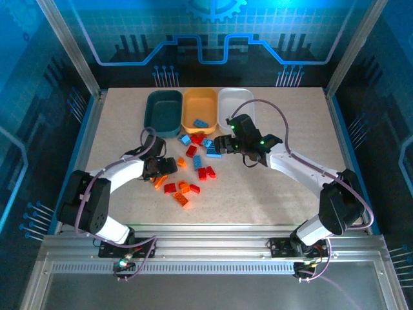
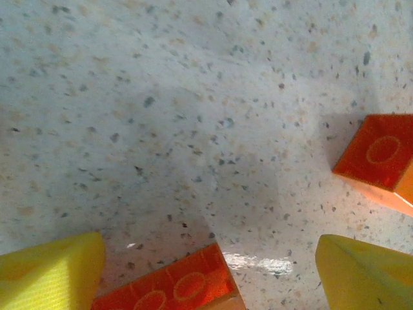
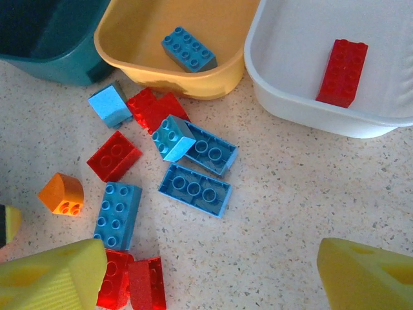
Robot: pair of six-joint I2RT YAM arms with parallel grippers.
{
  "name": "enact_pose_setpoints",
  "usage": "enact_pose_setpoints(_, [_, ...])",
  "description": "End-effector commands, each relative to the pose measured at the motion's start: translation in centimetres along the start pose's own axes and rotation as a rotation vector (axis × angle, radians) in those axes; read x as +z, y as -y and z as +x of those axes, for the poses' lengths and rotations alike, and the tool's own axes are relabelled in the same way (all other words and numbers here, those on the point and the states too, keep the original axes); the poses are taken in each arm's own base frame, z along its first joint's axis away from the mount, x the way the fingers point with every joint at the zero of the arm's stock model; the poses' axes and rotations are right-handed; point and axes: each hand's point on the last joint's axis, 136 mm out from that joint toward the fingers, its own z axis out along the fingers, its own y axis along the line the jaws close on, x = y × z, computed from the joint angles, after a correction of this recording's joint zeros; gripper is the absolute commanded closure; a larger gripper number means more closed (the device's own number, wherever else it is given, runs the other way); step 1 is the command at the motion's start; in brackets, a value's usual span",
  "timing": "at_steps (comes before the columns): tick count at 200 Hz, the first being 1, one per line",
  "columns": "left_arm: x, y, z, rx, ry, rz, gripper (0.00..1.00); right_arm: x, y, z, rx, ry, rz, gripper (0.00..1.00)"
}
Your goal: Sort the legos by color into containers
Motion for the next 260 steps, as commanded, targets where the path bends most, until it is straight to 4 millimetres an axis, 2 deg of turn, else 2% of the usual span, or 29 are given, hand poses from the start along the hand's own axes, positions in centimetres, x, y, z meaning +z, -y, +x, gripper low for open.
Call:
enact_pose_setpoints(1, [0.4, 0.4, 1.2, 0.046, -0.022, 0.017, 0.15, -0.9, 0.6, -0.7, 0.022, 0.029, -0.005, 0.14])
enact_pose_setpoints(33, [0.2, 0.1, 2.8, 0.02, -0.047, 0.022, 0.17, -1.0, 0.7, -0.8, 0.025, 0.031, -0.004, 0.14])
enact_pose_setpoints(70, [-1.5, 0.2, 2.4, 0.007, -0.01, 0.011, 0.25, -0.9, 0.7, -0.7, 0.029, 0.031, -0.006, 0.14])
enact_pose_setpoints(118, [-0.2, -1.0, 3.1, 0.009, -0.056, -0.066, 0.33, -1.3, 0.8, -0.4, 0.029, 0.027, -0.007, 0.15])
enact_pose_setpoints(142, [0.0, -1.0, 2.9, -0.007, -0.061, -0.079, 0.44, -1.7, 0.8, -0.3, 0.033, 0.028, -0.013, 0.16])
enact_pose_setpoints(173, [0.4, -1.4, 2.9, -0.013, -0.065, -0.113, 0.52, -2.4, 1.2, 0.6, 0.034, 0.014, -0.01, 0.18])
enact_pose_setpoints(194, [0.5, -1.7, 2.6, -0.012, -0.053, -0.13, 0.65, -2.8, 1.7, 1.7, 0.032, -0.006, 0.003, 0.18])
enact_pose_setpoints(222, [0.5, -2.2, 2.2, -0.006, -0.032, -0.163, 0.75, -3.4, 2.0, 2.2, 0.022, -0.004, 0.002, 0.19])
enact_pose_setpoints(239, [0.2, -2.0, 1.5, -0.002, -0.015, -0.168, 0.8, -3.6, 1.5, 2.4, 0.014, 0.001, -0.03, 0.2])
enact_pose_setpoints(260, [-1.2, -1.5, 0.0, 0.01, 0.024, -0.172, 0.84, -3.4, 1.1, 2.9, -0.006, 0.008, -0.044, 0.2])
